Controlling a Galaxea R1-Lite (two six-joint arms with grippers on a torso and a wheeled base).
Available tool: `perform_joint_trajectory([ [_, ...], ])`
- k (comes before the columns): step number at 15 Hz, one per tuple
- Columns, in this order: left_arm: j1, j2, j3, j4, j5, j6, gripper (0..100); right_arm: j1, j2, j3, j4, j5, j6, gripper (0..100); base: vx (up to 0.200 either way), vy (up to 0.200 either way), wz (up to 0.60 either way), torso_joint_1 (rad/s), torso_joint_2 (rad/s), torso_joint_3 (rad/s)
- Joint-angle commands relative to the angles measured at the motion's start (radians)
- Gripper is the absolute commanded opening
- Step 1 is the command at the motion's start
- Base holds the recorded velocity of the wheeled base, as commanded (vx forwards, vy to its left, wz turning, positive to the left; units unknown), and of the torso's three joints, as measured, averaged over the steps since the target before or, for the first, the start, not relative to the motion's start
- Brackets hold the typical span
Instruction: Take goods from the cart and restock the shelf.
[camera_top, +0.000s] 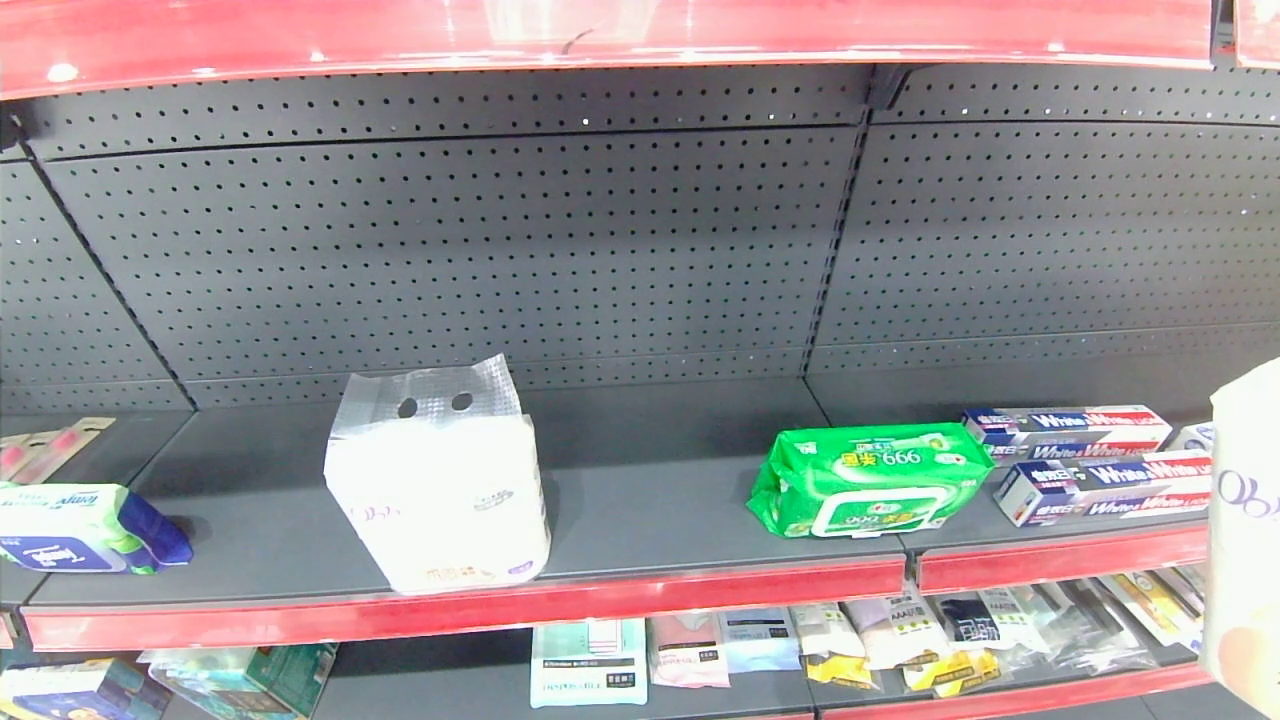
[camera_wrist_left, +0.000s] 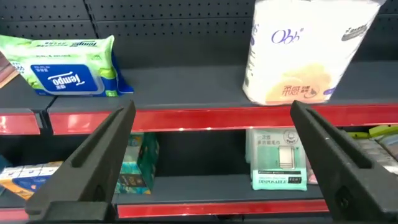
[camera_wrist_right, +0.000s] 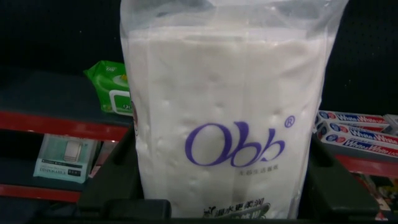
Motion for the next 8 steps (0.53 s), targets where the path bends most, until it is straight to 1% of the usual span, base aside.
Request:
perform_joint_trajectory([
  [1, 0.000, -0.002, 0.000, -0.002, 0.001, -0.001, 100, 0.000, 0.000, 0.002, 0.000, 0.001, -0.001, 0, 0.000, 0.000, 0.00, 0.000, 0.00, 0.000],
  [8, 0.000, -0.002, 0.000, -0.002, 0.001, 0.001, 100, 0.000, -0.003, 0.017, 0.000, 0.002, -0.001, 0, 0.000, 0.000, 0.00, 0.000, 0.00, 0.000],
])
